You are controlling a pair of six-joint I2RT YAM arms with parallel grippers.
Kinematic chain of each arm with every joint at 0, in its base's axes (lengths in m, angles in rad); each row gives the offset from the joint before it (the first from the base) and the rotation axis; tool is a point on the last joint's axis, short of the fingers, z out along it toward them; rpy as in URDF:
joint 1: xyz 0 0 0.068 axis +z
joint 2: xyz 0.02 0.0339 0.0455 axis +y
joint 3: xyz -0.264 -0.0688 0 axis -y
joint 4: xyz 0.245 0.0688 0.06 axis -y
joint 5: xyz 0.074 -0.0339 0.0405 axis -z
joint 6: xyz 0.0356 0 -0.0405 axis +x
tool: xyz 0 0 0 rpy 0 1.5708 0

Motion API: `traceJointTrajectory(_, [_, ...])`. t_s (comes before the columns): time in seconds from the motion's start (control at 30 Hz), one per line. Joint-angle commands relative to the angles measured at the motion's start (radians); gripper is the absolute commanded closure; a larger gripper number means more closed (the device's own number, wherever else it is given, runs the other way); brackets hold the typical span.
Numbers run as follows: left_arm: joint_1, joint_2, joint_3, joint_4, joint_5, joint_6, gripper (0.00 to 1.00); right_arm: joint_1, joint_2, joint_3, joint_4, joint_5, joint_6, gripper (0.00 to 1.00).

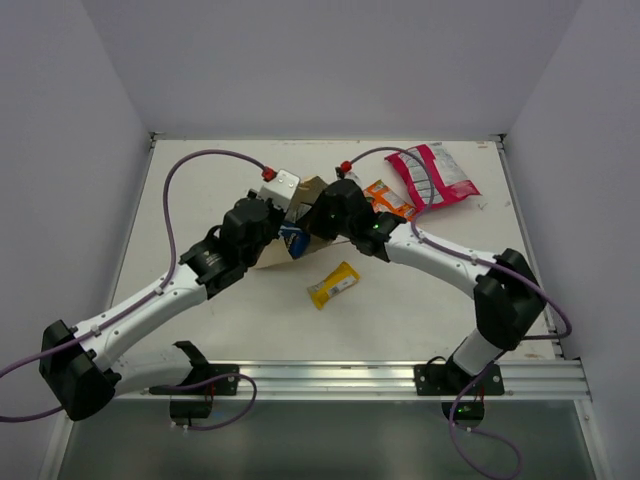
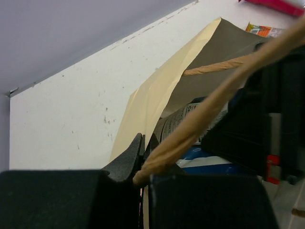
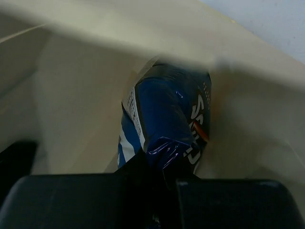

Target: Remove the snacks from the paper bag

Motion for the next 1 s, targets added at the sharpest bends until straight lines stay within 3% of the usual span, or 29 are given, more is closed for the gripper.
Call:
traceJointTrajectory(0.0, [-0.005, 0.036, 0.003, 0.03, -0.101, -0.031, 1.0, 0.001, -0.192, 0.029, 0.033, -0.007, -0.101, 1.0])
traceJointTrajectory(0.37, [-0.005, 0.061, 0.007, 0.038, -0.135, -0.031, 1.0, -0.043, -0.391, 0.245, -0.111, 0.089, -0.317, 1.0])
traceJointTrajectory(0.53, [-0.003, 0.058, 0.004, 0.042, -0.138, -0.03, 1.0, -0.183, -0.426, 0.278, -0.1, 0.06, -0.309, 1.0])
traceJointTrajectory(0.73, [-0.003, 0.049, 0.001, 0.061, -0.056, -0.047, 1.0, -0.241, -0.452, 0.126, 0.203, -0.007, -0.25, 1.0])
traceJointTrajectory(0.87, [-0.003, 0.044, 0.014, 0.036, -0.101, -0.033, 1.0, -0.264, -0.473, 0.063, 0.255, 0.118, -0.241, 1.0])
traceJointTrajectory(0.97, [0.009, 0.04, 0.017, 0.017, -0.102, -0.043, 1.0, -0.35, -0.535, -0.026, 0.245, 0.16, -0.206, 1.0])
